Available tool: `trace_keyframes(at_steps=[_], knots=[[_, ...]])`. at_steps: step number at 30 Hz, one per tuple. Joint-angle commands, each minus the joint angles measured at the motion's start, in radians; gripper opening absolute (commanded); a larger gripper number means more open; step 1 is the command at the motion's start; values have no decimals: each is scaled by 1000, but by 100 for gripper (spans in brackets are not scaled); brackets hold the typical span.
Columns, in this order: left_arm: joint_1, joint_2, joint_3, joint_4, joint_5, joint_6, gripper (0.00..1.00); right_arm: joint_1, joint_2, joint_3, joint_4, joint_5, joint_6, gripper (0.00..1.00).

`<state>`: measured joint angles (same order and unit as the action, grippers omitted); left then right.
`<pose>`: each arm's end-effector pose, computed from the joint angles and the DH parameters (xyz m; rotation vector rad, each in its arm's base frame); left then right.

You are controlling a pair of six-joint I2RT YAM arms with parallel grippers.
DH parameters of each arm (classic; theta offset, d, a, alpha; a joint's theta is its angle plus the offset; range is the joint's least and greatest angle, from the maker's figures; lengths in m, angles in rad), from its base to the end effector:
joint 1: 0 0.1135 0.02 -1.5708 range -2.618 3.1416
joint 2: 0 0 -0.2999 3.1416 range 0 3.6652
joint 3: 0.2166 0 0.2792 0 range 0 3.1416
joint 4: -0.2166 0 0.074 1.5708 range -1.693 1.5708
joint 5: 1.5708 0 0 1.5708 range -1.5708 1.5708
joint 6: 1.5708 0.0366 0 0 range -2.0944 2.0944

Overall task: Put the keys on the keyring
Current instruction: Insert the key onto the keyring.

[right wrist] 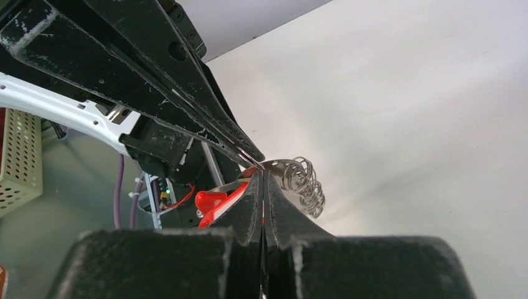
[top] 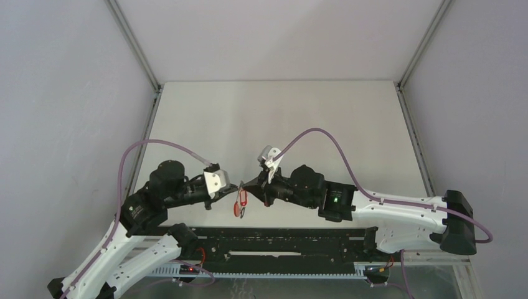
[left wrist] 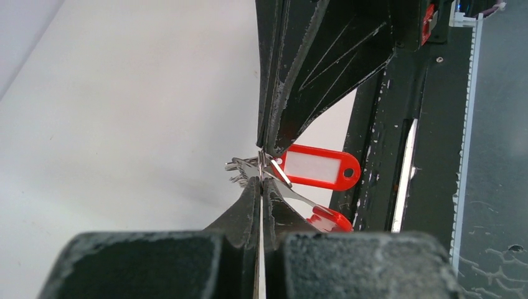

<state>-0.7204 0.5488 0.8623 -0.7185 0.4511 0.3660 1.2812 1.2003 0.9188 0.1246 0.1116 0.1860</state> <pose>0.0671 -0.0801 0.3690 1.2747 1.5340 -0.6746 0.0893 0.2854 0.3577 -0.8772 1.6061 0.9696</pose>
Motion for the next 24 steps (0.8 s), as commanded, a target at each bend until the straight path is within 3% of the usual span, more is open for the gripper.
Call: trace_keyframes(at_steps=[1,8,17,24], knots=[[-7,-31,-24,78,55,-13,0,-31,-33,-28,66,12,47,0],[-7,-70,-46,156,72,-70,0,-82,-62,-103,179,-97,131,0],[-5,-111,-78,290,158,-105,0,-103,-85,-120,272,-280,125,1],[-5,-122,-72,374,198,-157,0,-116,-155,-126,233,-301,89,28]])
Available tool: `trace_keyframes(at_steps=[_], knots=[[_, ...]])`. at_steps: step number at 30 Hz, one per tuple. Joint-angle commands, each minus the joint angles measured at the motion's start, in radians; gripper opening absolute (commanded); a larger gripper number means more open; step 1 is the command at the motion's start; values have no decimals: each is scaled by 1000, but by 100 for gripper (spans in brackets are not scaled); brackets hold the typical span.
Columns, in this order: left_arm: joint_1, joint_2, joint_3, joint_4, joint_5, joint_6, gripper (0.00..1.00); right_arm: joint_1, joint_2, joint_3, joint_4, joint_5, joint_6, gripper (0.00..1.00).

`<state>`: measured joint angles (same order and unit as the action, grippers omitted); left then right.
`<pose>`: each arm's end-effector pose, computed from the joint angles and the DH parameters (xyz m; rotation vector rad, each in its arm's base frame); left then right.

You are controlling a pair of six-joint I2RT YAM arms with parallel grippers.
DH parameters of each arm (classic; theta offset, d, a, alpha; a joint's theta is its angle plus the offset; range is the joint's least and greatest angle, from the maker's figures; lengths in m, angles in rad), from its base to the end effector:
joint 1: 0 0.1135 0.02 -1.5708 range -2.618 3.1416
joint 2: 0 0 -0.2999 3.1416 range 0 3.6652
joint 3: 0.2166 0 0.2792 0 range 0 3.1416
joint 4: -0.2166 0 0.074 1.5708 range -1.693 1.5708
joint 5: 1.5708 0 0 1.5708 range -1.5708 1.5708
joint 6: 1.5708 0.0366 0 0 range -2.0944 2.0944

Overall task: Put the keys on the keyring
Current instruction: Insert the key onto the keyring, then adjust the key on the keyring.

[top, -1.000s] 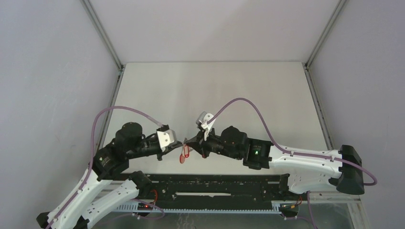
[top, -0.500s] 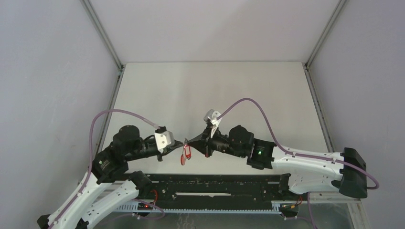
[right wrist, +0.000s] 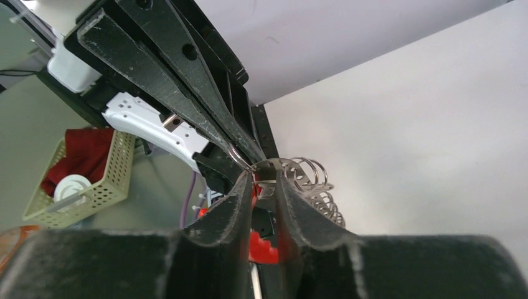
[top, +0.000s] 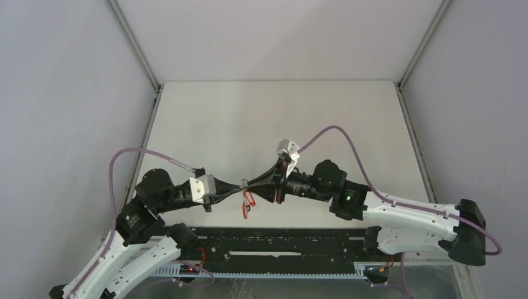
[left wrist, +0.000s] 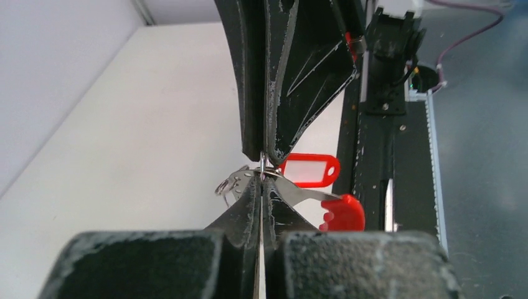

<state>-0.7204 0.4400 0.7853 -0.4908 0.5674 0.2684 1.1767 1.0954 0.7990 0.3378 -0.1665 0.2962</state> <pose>0.0537 -0.0733 0.3748 1.1900 1.3001 -0.8166 0.0985 0.2526 0.3624 -0.8445 1.4513 1.2745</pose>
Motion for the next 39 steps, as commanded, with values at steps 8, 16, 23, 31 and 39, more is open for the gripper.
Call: trace_keyframes(at_steps=[8,16,23,31,39], knots=[[-5,0,30,163,122,-88,0,-60,-141,-6,-51,-75,-61,62],[-5,14,45,162,167,-98,0,-105,-151,101,-181,-246,-181,66],[-5,27,59,150,208,-95,0,-115,-59,235,-234,-400,-291,67],[-5,30,75,149,226,-115,0,-107,2,270,-266,-492,-338,63],[-5,34,78,149,240,-125,0,-106,24,276,-242,-520,-333,49]])
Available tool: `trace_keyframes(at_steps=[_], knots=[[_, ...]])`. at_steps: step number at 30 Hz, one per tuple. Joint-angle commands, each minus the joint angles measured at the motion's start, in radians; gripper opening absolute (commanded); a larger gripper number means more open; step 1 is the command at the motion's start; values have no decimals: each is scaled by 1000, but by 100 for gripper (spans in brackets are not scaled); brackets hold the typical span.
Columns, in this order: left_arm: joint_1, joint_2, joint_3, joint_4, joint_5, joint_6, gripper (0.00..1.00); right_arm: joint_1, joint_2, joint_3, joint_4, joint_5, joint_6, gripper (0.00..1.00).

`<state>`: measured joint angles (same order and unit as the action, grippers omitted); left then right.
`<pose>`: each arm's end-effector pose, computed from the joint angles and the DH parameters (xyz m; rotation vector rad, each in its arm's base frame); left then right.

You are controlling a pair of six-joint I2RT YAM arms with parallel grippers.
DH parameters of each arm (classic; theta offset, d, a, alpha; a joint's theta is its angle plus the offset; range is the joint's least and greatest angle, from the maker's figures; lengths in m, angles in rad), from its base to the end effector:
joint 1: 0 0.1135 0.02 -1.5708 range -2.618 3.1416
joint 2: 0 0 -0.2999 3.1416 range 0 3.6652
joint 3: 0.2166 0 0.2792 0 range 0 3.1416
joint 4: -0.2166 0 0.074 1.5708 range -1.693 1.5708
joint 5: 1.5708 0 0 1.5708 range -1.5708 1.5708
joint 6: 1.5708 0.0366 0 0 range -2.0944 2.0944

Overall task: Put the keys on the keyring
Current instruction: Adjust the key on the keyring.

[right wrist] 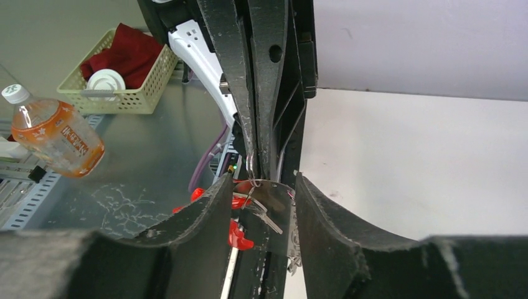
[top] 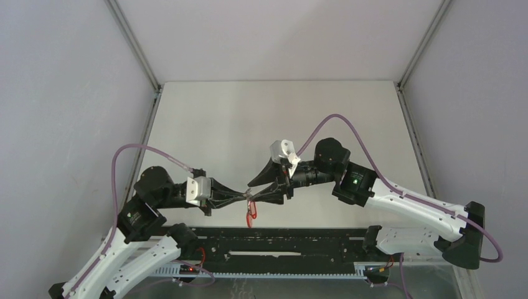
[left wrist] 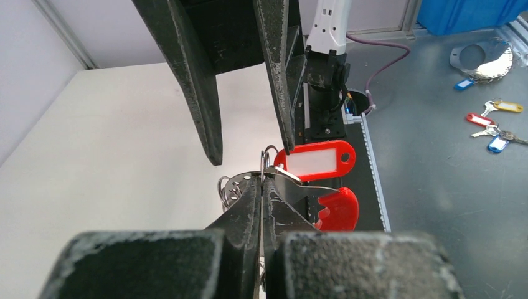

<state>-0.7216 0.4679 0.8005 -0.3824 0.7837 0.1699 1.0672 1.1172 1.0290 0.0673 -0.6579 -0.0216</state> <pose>0.0507 -0.0790 0.3895 1.2521 1.1675 -1.0463 0.1099 0.2459 0.4167 -1.3388 1.1364 1.3070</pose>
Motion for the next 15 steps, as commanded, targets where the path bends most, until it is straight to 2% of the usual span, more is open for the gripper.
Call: trace_keyframes(at_steps=[1,8,13,15], knots=[[-3,7,63,40,22,-26,0,4,3,46,33,-28,-14,47],[-4,8,61,37,17,-26,0,16,18,46,49,-18,-8,37],[-5,12,60,31,15,-23,0,22,24,46,59,-8,-6,35],[-4,13,58,29,14,-21,0,23,26,46,64,-6,-8,30]])
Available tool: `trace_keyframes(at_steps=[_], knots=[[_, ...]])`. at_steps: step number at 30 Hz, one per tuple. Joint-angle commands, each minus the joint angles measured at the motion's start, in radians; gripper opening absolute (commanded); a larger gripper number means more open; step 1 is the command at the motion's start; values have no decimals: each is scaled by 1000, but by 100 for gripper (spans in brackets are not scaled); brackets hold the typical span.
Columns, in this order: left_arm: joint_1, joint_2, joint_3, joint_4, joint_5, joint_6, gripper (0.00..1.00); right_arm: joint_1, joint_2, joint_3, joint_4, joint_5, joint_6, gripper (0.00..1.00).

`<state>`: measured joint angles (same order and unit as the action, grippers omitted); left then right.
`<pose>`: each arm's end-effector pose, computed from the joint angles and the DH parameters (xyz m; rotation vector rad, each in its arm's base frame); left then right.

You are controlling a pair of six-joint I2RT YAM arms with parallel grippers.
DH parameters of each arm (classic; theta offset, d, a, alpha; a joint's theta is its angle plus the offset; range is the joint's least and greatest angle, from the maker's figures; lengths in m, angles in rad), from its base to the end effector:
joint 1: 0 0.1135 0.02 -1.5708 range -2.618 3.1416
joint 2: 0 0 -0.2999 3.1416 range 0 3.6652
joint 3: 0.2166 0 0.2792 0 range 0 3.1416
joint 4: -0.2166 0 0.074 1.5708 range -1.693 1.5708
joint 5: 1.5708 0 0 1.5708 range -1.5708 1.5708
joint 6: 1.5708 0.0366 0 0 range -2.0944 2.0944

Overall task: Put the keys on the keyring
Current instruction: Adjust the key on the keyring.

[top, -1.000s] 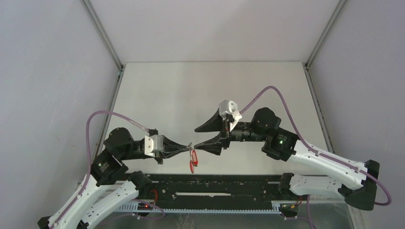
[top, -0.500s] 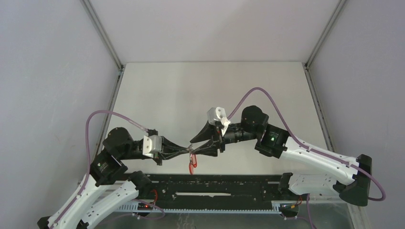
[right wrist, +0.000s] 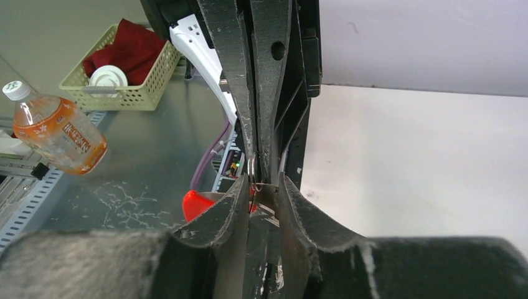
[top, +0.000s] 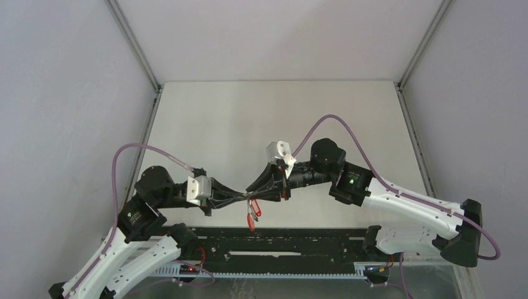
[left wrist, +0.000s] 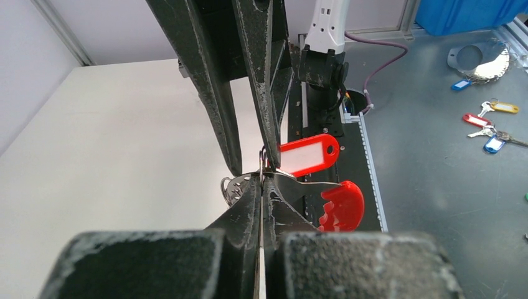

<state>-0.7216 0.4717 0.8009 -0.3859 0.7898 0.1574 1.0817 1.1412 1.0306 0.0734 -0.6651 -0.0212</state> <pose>0.0512 -0.0797 0.3891 1.2518 1.1806 -1.0620 0.1095 0.2538 0.4119 -1.3607 1.1417 1.3234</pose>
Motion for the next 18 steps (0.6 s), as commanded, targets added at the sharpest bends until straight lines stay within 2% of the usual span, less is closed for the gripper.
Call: trace_keyframes(at_steps=[1,5,6,8,9,11,15,18], knots=[[-4,9,57,31,7,-9,0,9,0,45,58,5,-9,25],[-3,9,51,25,0,-4,0,10,-4,45,53,19,-13,3],[-4,11,48,22,-3,-2,0,10,-6,45,50,18,-14,0],[-4,13,46,17,-18,1,0,11,-9,45,38,20,-13,0],[-5,17,46,12,-27,3,4,11,-9,50,18,22,-16,0],[-3,30,59,-24,-32,31,19,11,0,77,-49,33,-23,0],[-4,66,122,-154,-37,105,35,16,19,146,-224,62,-60,0],[-3,89,170,-247,-19,177,40,25,33,193,-334,89,-93,0]])
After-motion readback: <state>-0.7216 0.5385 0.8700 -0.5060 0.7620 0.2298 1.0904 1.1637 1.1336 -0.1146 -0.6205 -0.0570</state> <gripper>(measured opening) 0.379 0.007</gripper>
